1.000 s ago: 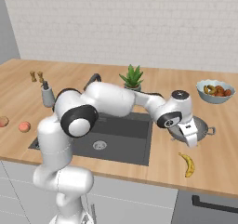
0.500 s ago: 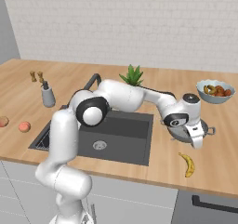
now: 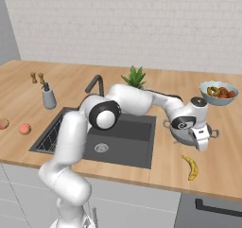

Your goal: Put the colander in the sink, put the peach, banana, peach in the colander, and turn on the sink faucet and pour water over the colander.

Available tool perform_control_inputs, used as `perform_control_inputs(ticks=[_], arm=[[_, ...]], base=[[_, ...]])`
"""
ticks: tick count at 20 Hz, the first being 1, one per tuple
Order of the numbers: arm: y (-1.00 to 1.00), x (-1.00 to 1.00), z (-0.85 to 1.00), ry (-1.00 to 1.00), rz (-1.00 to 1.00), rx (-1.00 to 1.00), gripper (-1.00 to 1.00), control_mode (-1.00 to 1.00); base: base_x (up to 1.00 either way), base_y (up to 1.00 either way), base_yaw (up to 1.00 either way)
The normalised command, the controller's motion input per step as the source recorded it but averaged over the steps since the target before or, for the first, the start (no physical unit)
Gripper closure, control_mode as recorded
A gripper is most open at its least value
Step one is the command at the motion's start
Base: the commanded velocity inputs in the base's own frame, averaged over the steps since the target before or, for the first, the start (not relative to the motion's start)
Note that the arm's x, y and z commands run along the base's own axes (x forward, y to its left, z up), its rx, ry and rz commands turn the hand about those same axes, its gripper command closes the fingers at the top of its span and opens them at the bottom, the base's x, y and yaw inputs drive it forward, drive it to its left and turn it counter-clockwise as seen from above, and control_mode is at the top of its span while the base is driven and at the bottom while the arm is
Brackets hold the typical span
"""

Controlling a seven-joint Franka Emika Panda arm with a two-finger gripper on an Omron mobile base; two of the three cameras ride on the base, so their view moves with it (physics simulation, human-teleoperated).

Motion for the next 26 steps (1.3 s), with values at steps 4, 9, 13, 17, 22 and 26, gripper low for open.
perform_control_inputs(ticks=[4, 9, 13, 17, 22, 26], arm=[[0.09, 0.00, -0.48, 0.00, -0.02, 0.00, 1.00, -1.00], [0.45, 0.08, -0.42, -0.02, -0.06, -0.01, 1.00, -1.00], [0.82, 0.30, -0.28, -0.13, -0.12, 0.00, 1.00, -1.00], [0.81, 0.23, -0.02, -0.24, -0.13, -0.08, 1.00, -1.00], [0.48, 0.00, 0.38, -0.36, -0.16, -0.11, 1.00, -1.00], [0.17, -0.44, 1.00, -0.48, -0.14, -0.01, 1.00, -1.00]], base=[[0.00, 0.00, 0.00], [0.00, 0.00, 0.00], [0.00, 0.00, 0.00], [0.00, 0.00, 0.00], [0.00, 0.00, 0.00], [0.00, 0.00, 0.00]])
